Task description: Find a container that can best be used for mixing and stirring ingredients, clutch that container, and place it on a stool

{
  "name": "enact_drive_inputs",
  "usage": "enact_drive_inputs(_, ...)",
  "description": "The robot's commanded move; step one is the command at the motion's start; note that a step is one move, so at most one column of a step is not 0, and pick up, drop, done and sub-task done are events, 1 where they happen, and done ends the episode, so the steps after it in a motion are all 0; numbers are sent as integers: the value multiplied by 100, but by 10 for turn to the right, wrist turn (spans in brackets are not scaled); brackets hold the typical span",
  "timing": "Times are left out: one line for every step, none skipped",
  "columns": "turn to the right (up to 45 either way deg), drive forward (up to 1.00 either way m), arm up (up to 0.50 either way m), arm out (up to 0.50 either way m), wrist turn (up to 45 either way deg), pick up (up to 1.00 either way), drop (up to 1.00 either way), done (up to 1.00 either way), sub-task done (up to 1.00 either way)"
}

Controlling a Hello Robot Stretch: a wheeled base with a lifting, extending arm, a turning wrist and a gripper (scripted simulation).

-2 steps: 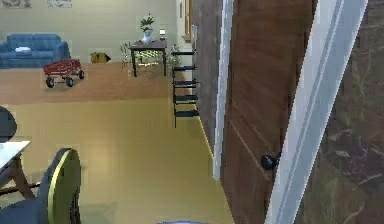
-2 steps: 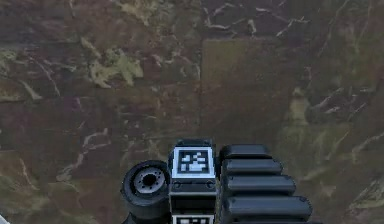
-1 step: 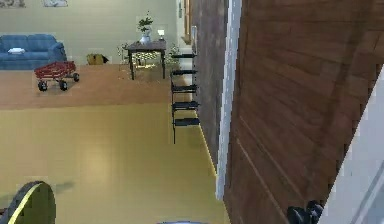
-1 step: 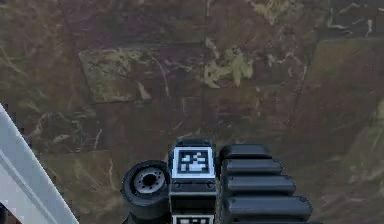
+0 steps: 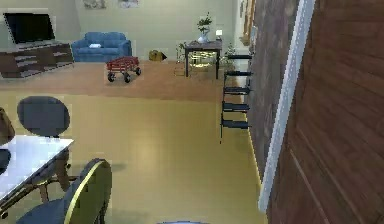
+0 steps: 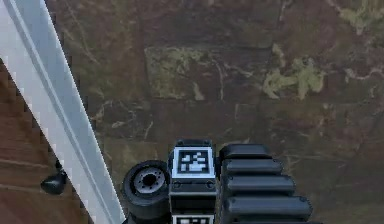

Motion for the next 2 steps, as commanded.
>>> enact_drive_inputs(0, 80, 0, 0, 0, 0, 0, 0, 0)
enact_drive_inputs(0, 100, 0, 0, 0, 0, 0, 0, 0)
